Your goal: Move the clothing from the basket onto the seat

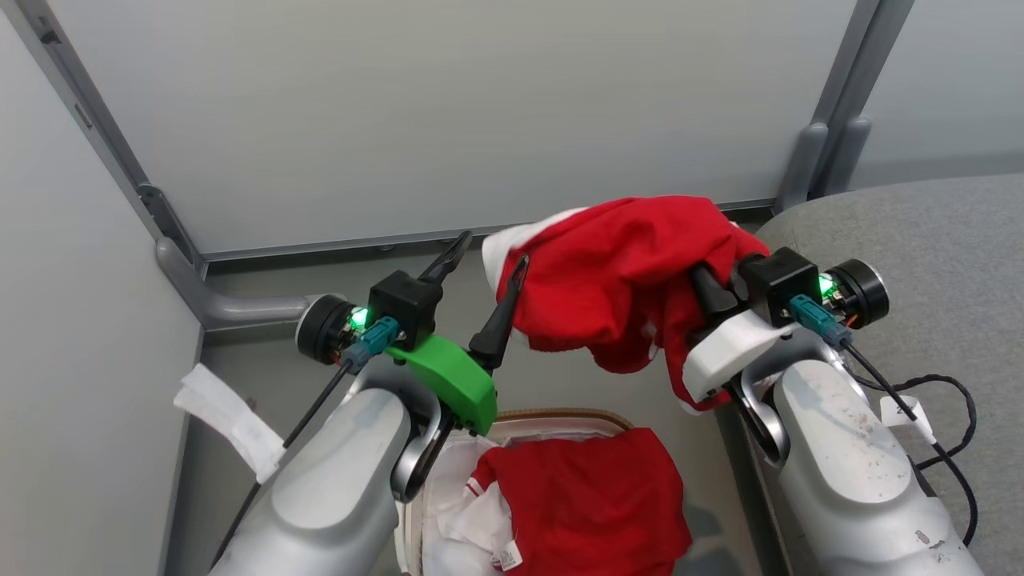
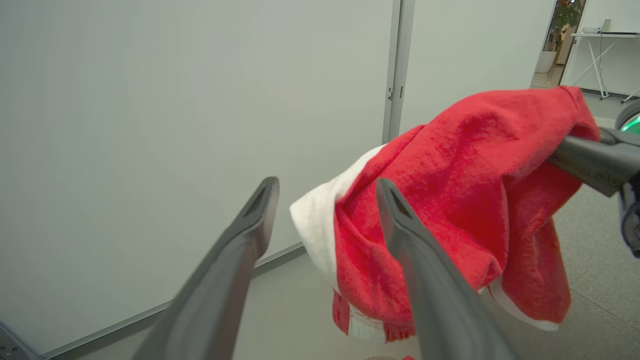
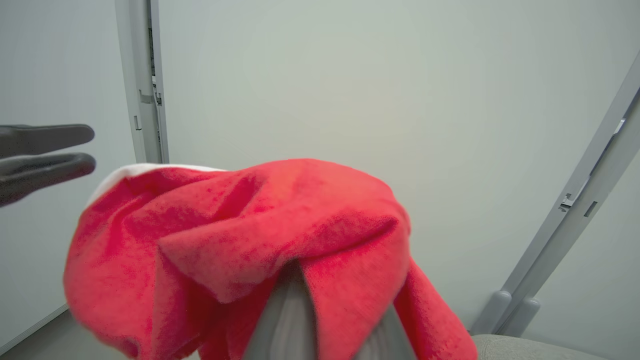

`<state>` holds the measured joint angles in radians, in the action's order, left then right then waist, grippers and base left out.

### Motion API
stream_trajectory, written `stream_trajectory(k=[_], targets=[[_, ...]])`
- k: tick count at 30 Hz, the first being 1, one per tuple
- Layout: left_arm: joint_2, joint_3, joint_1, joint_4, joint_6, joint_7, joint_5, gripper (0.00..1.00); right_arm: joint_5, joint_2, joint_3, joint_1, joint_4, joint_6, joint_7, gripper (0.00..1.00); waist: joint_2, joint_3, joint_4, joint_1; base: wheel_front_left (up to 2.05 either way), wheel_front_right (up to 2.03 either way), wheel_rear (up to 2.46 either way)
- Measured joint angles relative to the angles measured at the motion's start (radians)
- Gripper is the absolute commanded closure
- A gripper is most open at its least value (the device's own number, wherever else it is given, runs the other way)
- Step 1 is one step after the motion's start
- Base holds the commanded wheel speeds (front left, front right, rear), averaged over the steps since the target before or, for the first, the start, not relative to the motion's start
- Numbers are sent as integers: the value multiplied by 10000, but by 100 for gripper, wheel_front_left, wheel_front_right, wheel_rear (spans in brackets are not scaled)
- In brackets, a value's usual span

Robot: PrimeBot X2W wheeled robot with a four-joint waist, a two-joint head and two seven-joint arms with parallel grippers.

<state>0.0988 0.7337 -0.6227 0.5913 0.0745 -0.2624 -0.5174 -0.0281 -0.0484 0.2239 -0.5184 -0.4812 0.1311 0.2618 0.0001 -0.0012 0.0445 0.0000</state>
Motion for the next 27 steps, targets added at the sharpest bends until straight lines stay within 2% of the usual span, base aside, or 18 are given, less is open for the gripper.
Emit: stream_trajectory(k=[11,18,27], targets=[[-35,-1070,1780,-660,-111,-15,688,0,213,-2,-1016,0,115,0,0,100,0,210,-217,0,0,0,0],[-240,-1432,2288,-725,102,-17,999,0,291,0,-1267,21,109,0,0,100,0,282,-412,0,0,0,0],[-447,-1728,2710,-884,282,-17,1348,0,487,2,-1386,55,238,2,0,100,0,366,-1327,0,0,0,0]])
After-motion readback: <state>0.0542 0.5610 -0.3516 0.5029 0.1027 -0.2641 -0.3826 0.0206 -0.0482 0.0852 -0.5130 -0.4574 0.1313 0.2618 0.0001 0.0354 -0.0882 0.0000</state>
